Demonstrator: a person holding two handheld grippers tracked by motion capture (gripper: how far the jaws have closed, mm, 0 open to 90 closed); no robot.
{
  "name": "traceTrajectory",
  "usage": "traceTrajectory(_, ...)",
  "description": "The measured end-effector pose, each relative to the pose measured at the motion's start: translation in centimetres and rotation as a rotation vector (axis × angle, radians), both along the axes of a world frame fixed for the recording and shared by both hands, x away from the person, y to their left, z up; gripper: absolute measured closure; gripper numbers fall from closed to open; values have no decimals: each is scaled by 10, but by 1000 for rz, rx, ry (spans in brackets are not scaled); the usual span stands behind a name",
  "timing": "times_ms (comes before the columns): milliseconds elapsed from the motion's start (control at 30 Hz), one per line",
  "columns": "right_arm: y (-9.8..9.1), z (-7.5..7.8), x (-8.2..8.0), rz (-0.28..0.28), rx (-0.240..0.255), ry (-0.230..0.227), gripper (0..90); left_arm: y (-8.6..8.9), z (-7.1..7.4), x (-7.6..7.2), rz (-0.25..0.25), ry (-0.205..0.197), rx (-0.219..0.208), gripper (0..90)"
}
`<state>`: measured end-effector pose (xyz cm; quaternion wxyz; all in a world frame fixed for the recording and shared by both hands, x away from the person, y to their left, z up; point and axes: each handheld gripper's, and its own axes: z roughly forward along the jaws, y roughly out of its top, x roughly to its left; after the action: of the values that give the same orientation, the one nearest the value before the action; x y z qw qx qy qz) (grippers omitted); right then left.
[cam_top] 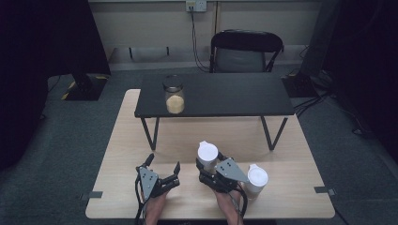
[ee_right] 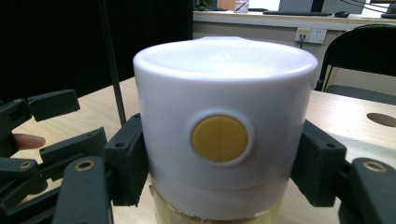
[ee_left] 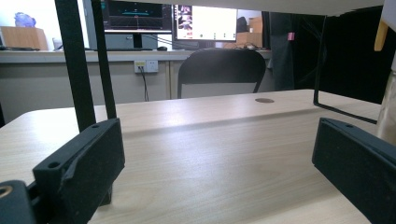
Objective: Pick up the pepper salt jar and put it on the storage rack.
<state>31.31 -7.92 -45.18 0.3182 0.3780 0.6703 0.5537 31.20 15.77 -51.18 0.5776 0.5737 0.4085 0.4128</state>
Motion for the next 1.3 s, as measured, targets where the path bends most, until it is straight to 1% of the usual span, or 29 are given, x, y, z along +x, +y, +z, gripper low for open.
traceTrajectory(133, 0, 4, 1, -3, -6, 1, 303, 0, 0, 0, 0, 0, 0, 19)
traceTrajectory(267, 0, 8, 2, -5, -2, 2, 302, 0, 0, 0, 0, 0, 0, 19)
traceTrajectory(433, 1, 13, 4, 4, -5, -4, 302, 0, 0, 0, 1, 0, 0, 19)
traceTrajectory(567, 0, 18, 5, 4, 5, -6, 303, 0, 0, 0, 2, 0, 0, 19)
traceTrajectory(700, 0, 22, 6, 8, -5, -11, 303, 0, 0, 0, 2, 0, 0, 19)
traceTrajectory(933, 1, 34, 8, 8, -9, -23, 303, 0, 0, 0, 2, 0, 0, 19)
traceTrajectory(1300, 2, 48, 12, 12, -13, -31, 303, 0, 0, 0, 3, 1, 0, 21)
